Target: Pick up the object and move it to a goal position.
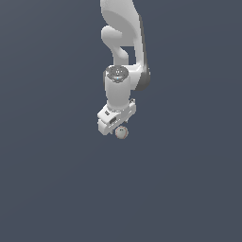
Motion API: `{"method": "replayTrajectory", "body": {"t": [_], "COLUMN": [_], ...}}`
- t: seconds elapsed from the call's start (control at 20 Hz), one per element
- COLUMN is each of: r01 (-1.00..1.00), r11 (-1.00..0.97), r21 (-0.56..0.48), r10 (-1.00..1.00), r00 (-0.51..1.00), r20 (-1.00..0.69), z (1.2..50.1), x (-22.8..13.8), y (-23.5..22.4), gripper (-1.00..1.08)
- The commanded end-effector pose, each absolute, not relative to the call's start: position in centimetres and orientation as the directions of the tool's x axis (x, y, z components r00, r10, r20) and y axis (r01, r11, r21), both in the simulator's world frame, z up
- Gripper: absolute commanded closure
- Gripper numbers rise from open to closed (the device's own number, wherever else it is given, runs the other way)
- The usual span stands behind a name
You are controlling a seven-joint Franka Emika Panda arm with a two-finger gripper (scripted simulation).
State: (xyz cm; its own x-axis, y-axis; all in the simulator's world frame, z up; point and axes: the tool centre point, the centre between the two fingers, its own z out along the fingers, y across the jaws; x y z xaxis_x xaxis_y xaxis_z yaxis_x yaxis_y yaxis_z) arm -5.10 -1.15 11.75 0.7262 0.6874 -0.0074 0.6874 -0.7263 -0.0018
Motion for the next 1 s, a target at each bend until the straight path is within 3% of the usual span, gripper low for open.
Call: {"method": "replayTrajectory", "body": {"t": [0.0,0.5,0.95], "r01": [0.739,0.846,0.859], "r11": [-0.674,-0.533,-0.512], "r21": [-0.001,0.000,0.000], "r10": [0.739,0.846,0.859], "r00": [0.674,0.533,0.512], "r20": [-0.006,-0.001,0.000], "z": [11.2,10.0,9.7], "x": [-5.5,-6.6,-6.8], "y": [-0.8,0.2,0.4], "gripper": [-0.92,-0.92,-0.92]}}
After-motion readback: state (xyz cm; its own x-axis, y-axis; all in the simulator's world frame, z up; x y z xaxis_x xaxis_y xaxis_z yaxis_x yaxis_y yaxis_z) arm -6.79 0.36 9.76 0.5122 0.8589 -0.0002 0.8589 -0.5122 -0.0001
